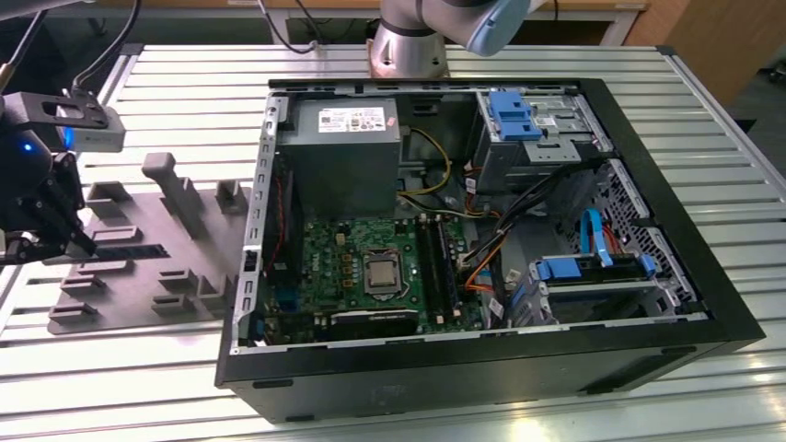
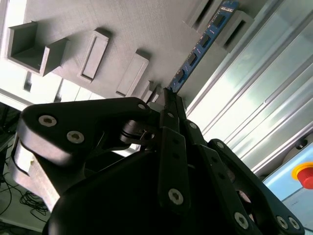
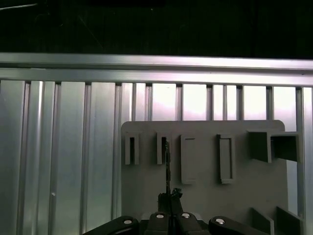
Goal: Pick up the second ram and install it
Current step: 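Pick up the second ram and move it above second insertion slot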
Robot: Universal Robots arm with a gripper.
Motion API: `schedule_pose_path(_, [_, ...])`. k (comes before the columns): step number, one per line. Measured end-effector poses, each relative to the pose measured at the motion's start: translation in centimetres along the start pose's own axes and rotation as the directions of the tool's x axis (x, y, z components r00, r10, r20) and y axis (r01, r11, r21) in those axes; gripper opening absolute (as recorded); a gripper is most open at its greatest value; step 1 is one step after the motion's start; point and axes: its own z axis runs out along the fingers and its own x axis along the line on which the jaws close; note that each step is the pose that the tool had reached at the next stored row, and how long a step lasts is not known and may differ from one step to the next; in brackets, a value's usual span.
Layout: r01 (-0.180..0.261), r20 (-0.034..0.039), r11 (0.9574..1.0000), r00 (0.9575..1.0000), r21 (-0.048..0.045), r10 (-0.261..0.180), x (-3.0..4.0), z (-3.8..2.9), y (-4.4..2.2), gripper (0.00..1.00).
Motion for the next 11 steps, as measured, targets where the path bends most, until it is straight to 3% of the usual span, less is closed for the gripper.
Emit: schedule_pose_path(11, [0.000, 0.0000, 1.0000, 1.0000, 0.0000, 0.000, -0.01, -0.51, 0.02, 0.12])
